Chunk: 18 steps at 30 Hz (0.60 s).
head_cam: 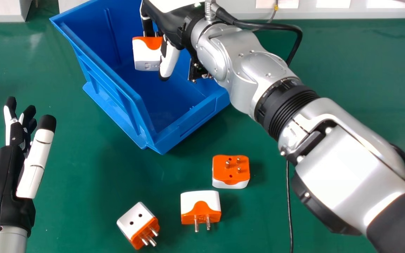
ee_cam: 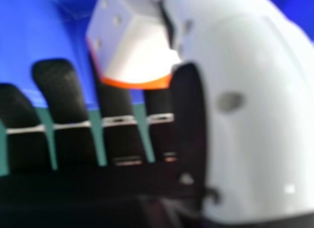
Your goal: Pick all objects and put in blue box
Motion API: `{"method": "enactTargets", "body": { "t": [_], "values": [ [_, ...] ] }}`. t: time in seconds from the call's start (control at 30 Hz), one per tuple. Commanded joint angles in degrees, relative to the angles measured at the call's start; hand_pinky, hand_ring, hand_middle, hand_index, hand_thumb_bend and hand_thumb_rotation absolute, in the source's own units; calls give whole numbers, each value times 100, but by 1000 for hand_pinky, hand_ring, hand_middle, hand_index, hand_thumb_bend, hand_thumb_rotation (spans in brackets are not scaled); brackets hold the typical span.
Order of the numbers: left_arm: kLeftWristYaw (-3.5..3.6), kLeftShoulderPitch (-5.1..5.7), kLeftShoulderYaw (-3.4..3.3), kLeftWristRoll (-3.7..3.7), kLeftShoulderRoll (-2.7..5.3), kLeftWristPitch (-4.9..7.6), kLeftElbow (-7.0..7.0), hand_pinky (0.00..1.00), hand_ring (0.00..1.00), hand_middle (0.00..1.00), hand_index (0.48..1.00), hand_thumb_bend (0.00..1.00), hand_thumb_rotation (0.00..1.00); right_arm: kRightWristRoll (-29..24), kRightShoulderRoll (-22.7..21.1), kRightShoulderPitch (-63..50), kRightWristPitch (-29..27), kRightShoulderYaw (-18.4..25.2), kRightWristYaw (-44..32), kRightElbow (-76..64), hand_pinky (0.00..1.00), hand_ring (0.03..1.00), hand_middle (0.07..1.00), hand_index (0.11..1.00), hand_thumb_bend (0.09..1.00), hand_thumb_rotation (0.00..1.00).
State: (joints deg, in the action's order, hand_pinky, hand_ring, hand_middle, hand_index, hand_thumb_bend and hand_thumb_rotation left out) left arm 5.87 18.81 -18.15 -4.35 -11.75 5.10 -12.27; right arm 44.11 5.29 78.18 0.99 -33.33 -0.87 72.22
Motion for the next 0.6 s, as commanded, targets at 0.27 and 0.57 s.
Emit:
{"method": "enactTargets", "body": {
  "t": [0.27,0.57],
  "values": [
    [-160,65,120,55,123,-37,-332,933,982,979,973,679,877,172,122,217,133,-299,109,107,149,198,431,482,522,0],
    [-184,59,186,92,189,-56,-403,934,981,977,971,670,877,212,76,68,46,-504,176,75,96,148,457,481,526,0]
  ]
}}
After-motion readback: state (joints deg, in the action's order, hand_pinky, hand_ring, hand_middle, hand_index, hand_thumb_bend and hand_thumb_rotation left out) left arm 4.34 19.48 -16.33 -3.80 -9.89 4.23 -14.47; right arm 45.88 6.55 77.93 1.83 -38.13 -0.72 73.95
